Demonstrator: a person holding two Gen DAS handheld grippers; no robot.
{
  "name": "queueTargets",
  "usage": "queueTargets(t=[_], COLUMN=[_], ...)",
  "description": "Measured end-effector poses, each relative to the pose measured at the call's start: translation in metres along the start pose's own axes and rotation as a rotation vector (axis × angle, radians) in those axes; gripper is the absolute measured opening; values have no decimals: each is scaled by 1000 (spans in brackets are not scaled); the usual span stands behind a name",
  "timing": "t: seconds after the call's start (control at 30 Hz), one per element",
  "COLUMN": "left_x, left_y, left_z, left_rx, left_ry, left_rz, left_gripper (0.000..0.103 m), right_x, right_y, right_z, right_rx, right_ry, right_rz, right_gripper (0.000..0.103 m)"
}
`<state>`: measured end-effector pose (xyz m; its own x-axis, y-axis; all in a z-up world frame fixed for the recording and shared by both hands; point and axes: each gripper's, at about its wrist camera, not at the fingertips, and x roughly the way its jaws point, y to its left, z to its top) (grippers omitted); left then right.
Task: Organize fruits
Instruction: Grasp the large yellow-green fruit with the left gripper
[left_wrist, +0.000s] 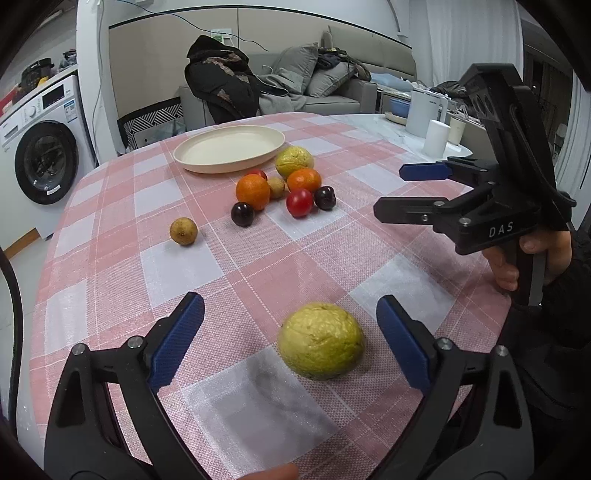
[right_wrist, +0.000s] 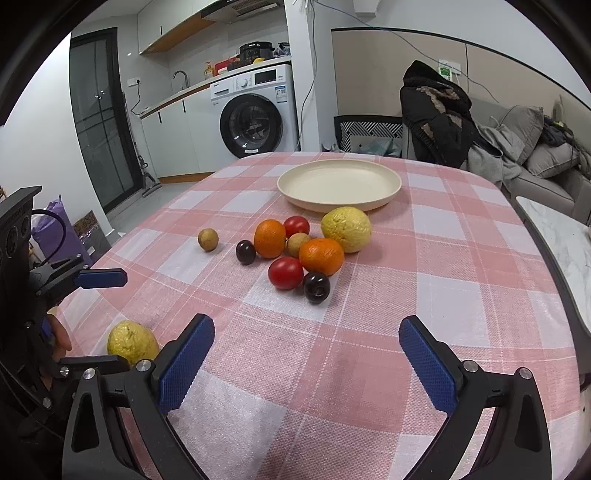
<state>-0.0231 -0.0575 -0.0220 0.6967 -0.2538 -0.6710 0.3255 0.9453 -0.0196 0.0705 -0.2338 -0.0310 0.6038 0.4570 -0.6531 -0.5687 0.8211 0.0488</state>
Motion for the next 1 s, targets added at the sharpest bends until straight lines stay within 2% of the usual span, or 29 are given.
queueTargets(t=[0.07,0.17,0.23,0.33,0.47,0.53,0.67,0.83,1.0], left_x=[2,10,16,20,22,22,20,19,26], left_y=[-2,-5,-6,-7,-6,-2,11,28,40], left_z=[-1,-4,-6,-8,-7,-4,2,16,31], left_rx=[11,24,27,26,23,1,-51,-112,-138], left_ry=[20,65,90,110,113,105,71,27,15], left_rz=[-17,-30,-47,-86,-95,-85,-66,-39,-30], left_gripper=[86,69,64,50,49,49,49,49,49], right_x=[2,6,9,17,27,32,42,56,67], right_y=[1,0,-3,-7,-11,-14,-17,-22,-26], right_z=[0,1,2,5,8,10,13,19,24], right_rx=[-3,6,18,30,24,36,40,48,36], right_ry=[7,25,38,73,108,127,156,182,204], right_rz=[2,-4,-17,-22,-2,23,39,44,54], right_gripper=[103,103,101,90,81,73,65,42,42])
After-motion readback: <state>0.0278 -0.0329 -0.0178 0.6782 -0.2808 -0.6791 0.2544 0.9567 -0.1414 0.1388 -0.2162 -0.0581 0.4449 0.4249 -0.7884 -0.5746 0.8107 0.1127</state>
